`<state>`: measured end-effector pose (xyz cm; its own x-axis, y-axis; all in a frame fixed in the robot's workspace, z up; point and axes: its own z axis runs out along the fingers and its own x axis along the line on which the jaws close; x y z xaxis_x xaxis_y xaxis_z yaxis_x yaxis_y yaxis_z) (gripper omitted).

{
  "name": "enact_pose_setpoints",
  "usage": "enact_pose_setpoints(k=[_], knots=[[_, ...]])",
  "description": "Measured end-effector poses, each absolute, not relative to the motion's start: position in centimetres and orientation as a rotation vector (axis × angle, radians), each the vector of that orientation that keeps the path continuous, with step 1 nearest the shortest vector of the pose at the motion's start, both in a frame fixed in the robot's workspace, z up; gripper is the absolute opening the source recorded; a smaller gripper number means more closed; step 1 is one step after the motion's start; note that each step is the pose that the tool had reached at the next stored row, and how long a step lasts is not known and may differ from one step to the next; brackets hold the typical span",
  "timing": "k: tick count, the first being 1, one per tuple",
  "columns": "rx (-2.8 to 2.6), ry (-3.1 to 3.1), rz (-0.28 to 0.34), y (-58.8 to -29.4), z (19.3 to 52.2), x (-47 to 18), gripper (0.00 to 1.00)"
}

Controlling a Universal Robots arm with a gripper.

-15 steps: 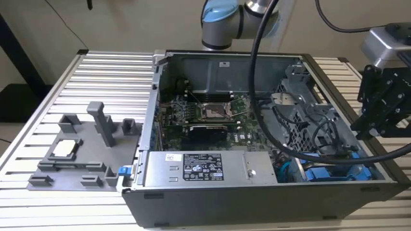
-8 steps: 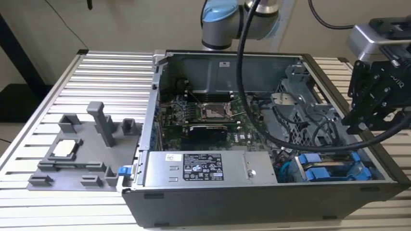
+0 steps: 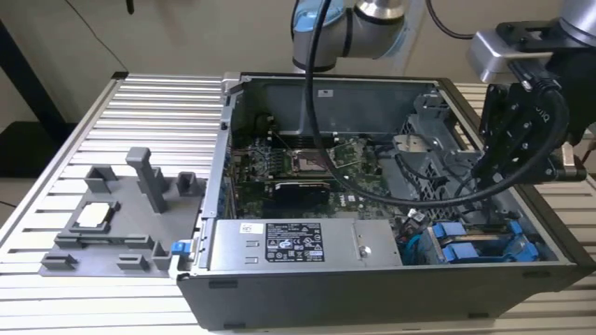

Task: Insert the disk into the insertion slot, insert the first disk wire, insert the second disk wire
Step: 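Insert the first disk wire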

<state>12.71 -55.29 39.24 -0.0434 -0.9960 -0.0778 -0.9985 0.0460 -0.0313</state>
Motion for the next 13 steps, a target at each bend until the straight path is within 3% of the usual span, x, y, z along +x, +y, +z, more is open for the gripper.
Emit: enact_pose_setpoints(k=[13], knots=[[-2.123,2.190,0.029,-53.7,38.3,10.1,0.27]])
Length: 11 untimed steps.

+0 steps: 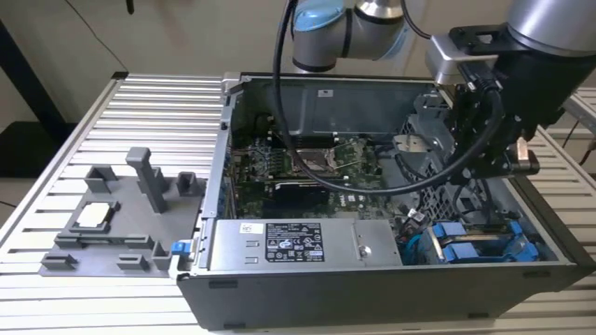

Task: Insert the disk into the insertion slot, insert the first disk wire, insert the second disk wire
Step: 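Insert the first disk wire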

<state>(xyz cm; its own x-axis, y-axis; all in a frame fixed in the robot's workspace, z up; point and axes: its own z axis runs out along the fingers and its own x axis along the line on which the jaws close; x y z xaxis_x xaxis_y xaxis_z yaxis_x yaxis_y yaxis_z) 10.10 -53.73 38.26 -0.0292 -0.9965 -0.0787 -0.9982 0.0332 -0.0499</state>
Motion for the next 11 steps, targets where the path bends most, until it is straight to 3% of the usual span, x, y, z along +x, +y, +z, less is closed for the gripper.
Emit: enact_pose_setpoints(k=[11], knots=[[-2.161,2.128,-0.004,-53.72,37.72,9.02,0.27]])
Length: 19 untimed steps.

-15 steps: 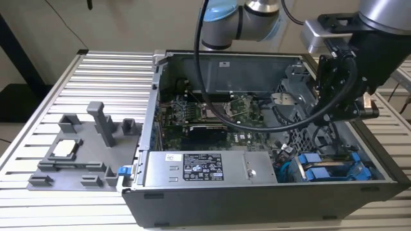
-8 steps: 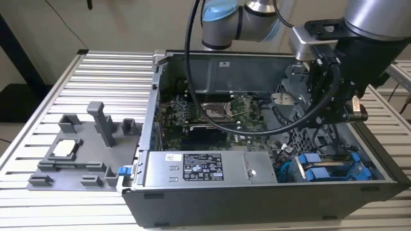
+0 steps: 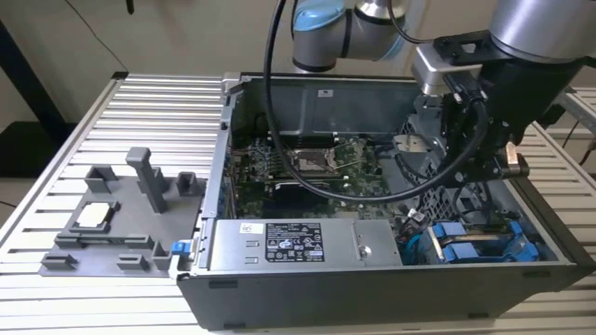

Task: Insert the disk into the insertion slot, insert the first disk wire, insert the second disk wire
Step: 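Insert the first disk wire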

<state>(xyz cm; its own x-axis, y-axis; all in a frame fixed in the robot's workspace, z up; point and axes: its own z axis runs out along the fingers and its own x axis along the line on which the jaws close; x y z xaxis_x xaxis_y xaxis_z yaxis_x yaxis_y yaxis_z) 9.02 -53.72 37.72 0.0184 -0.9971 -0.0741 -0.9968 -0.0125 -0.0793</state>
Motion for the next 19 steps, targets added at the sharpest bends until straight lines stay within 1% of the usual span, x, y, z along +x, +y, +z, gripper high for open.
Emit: enact_pose_setpoints(k=[8,16,19], knots=[[-2.137,2.080,-0.078,-53.7,37.1,7.5,0.27],[-2.203,2.002,-0.074,-53.7,36.8,7.1,0.27],[-2.206,1.988,-0.084,-53.7,36.6,6.7,0.27]])
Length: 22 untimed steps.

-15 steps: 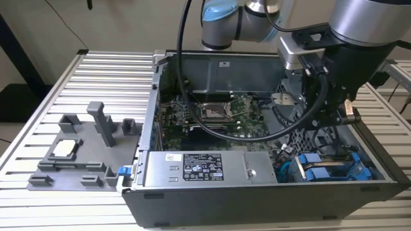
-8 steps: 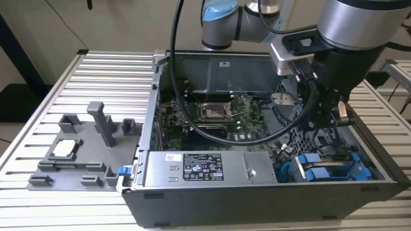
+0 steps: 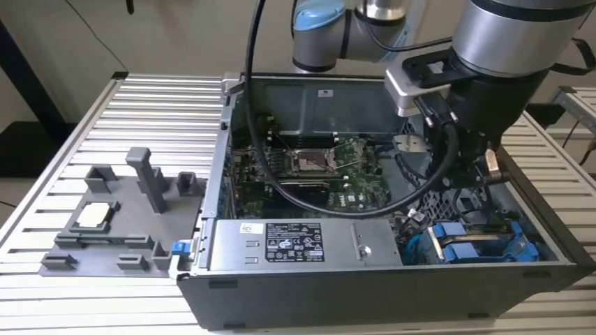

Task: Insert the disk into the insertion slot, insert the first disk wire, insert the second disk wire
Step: 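Insert the first disk wire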

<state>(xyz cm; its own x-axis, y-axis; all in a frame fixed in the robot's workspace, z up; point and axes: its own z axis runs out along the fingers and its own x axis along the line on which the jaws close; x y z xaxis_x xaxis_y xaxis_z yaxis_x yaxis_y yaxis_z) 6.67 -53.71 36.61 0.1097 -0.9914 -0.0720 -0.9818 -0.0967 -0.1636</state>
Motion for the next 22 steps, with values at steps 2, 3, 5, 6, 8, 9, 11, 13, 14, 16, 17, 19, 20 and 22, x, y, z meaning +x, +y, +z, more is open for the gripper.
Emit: enact_pose_setpoints(k=[2,3,5,6,8,9,11,13,14,16,17,19,20,22], knots=[[-2.203,1.977,-0.098,-53.70,36.42,6.34,0.27],[-2.199,1.973,-0.107,-53.70,36.33,6.21,0.27],[-2.192,1.966,-0.120,-53.70,36.23,6.12,0.27],[-2.190,1.964,-0.121,-53.70,36.22,6.10,0.27],[-2.189,1.958,-0.116,-53.68,36.17,6.11,0.27],[-2.189,1.955,-0.114,-53.68,36.15,6.10,0.27],[-2.190,1.947,-0.110,-53.67,36.07,6.09,0.27],[-2.192,1.942,-0.107,-53.67,36.03,6.08,0.27],[-2.192,1.940,-0.106,-53.67,36.01,6.08,0.27],[-2.193,1.940,-0.106,-53.67,36.01,6.08,0.27],[-2.193,1.940,-0.106,-53.66,36.00,6.08,0.27],[-2.192,1.938,-0.106,-53.67,35.94,6.09,0.27],[-2.190,1.937,-0.104,-53.67,35.93,6.09,0.27],[-2.186,1.935,-0.099,-53.66,35.93,6.08,0.27]])
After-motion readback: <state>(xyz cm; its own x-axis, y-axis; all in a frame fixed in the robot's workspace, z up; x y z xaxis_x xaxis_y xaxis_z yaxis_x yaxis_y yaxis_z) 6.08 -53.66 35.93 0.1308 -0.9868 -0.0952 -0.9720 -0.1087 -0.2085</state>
